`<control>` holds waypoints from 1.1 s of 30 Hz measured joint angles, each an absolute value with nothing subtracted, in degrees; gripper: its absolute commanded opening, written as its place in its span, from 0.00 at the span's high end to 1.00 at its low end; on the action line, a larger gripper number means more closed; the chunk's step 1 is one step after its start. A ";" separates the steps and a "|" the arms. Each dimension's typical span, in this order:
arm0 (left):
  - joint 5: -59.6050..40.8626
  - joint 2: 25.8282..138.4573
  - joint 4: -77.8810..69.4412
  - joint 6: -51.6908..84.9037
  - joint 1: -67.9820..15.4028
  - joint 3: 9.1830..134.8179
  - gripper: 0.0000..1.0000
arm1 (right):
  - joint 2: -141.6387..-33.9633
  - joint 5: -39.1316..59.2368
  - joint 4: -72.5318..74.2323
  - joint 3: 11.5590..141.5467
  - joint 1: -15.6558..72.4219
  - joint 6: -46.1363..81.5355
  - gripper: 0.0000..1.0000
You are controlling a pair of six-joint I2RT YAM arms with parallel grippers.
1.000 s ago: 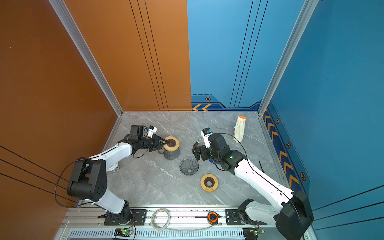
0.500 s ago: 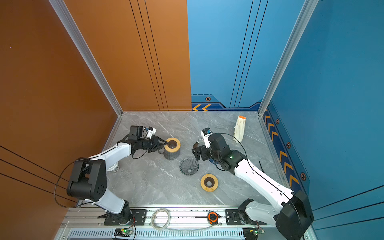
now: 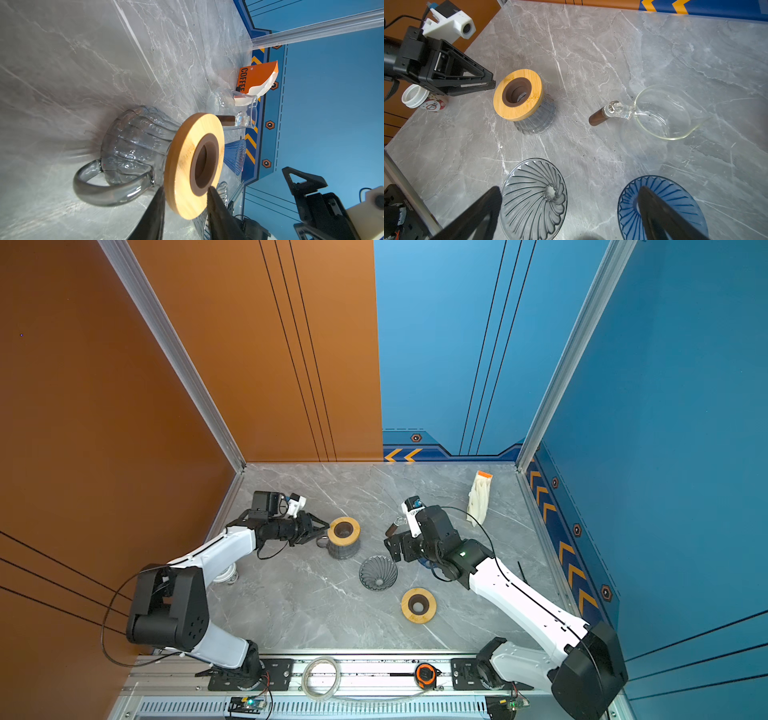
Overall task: Place the coffee filter in the dripper
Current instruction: 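Lower the bamboo ring onto the pitcher mouth and open the left gripper, then move the left gripper to the clear glass dripper and grasp its rim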
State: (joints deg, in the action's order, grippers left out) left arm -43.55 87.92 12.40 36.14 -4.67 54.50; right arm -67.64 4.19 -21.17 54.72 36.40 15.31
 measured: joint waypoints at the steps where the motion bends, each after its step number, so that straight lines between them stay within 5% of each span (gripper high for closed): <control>1: -43.48 87.61 13.15 35.83 -4.62 54.68 0.58 | -67.64 3.99 -21.76 55.16 36.38 15.31 0.00; 21: -41.65 75.85 26.13 23.68 -7.51 60.45 0.33 | -72.64 0.93 -37.04 64.23 37.58 16.01 0.00; 33: -36.51 69.84 32.95 21.87 -20.36 55.61 0.39 | -72.25 -0.25 -38.22 62.98 39.51 18.59 0.03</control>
State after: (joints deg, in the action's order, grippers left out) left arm -36.51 69.84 32.95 21.87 -20.36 55.61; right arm -72.25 -0.25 -38.22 62.98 39.51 18.59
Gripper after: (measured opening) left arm 0.625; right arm 0.962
